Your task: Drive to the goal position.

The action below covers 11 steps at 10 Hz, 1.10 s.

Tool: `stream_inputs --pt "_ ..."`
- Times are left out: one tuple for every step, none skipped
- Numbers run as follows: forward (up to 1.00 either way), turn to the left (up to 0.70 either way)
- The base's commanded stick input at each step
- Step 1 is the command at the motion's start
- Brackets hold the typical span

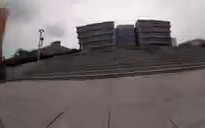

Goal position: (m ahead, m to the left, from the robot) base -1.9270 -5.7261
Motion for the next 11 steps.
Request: stream_inputs --pt "1.0 -0.27" --pt "1.0 -0.27" --pt "1.0 -0.27" --pt "1.0 -0.27" --pt "1.0 -0.27" --pt "1.0 -0.27" --pt "1.0 -0.27" --pt "1.0 -0.27" --pt "1.0 -0.27" --pt "1.0 -0.27" --pt "1.0 -0.27"
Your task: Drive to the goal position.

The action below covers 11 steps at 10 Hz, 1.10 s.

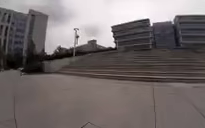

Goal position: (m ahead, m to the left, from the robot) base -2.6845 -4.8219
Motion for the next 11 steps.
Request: stream_inputs --pt "1.0 -0.27" --pt "1.0 -0.27" --pt "1.0 -0.27" --pt "1.0 -0.27" --pt "1.0 -0.27" --pt "1.0 -0.27" --pt "1.0 -0.27" --pt "1.0 -0.27" --pt "1.0 -0.27" --pt "0.02 -0.45" --pt "0.0 -0.45"
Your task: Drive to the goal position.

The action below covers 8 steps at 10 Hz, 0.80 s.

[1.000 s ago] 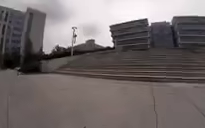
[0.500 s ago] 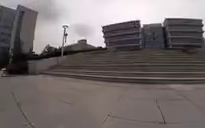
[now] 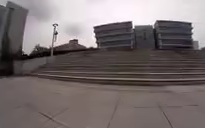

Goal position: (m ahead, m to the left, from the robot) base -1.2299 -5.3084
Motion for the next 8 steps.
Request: stream_inputs --pt "0.0 -0.45" --pt "0.0 -0.45" --pt "0.0 -0.45" --pt "0.0 -0.45" --pt "0.0 -0.45" --pt "0.0 -0.45" --pt "0.0 -0.45" --pt "0.0 -0.45"
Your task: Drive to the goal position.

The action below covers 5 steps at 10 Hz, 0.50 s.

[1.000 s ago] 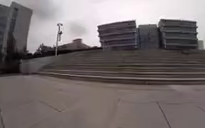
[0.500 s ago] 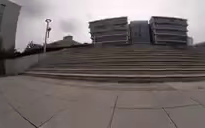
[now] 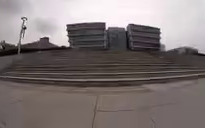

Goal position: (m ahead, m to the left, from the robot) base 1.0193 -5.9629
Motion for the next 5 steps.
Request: stream_inputs --pt "0.0 -0.45" --pt "0.0 -0.45" --pt "0.0 -0.45" --pt "0.0 -0.45" --pt "0.0 -0.45"
